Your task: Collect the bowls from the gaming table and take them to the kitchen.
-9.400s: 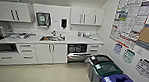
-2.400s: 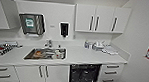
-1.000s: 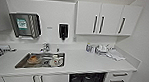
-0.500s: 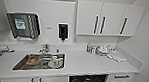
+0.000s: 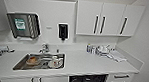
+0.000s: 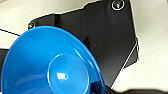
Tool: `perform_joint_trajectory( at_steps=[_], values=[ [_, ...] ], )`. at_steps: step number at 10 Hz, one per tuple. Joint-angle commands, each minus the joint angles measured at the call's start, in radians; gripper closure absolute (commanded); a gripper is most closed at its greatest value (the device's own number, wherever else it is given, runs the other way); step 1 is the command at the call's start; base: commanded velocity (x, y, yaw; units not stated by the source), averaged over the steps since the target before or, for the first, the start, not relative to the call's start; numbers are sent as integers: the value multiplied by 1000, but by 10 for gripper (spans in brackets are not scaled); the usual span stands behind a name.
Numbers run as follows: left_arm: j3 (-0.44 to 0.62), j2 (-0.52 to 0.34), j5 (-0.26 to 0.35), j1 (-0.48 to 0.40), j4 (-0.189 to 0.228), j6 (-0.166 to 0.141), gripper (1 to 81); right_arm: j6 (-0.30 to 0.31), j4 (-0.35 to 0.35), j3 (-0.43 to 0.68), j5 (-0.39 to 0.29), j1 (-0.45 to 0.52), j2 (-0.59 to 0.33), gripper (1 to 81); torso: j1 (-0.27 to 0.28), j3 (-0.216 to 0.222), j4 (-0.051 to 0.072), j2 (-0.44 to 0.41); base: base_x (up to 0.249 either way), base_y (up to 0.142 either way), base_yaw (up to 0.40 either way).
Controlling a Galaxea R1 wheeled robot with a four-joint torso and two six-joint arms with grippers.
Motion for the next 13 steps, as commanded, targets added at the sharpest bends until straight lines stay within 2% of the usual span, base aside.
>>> perform_joint_trajectory(
  at_steps=[1, 4, 9, 10, 12, 13],
  values=[
    [0, -12, 33, -36, -1, 8, 811, 0, -2, 18, -58, 29, -6, 811, 0, -70, 0, 0, 0, 0, 0],
    [0, -11, 32, -36, -3, 6, 811, 0, -7, 16, -57, 31, -8, 811, 0, -137, 0, 0, 0, 0, 0],
    [0, -15, 32, -36, -3, 5, 811, 0, -7, 18, -55, 34, -6, 811, 0, -307, 0, 0, 0, 0, 0],
    [0, -17, 32, -36, -4, 5, 811, 0, -8, 18, -55, 33, -6, 811, 0, -430, 0, 0, 0, 0, 0],
    [0, -20, 30, -36, -7, 3, 811, 0, -8, 16, -55, 34, -8, 811, 0, -316, 0, 1, 0, 0, 0],
    [10, -35, -24, -38, -23, -6, 811, 0, -8, 14, -57, 34, -8, 811, 1, -339, 0, 1, 0, 0, 0]
  ],
)
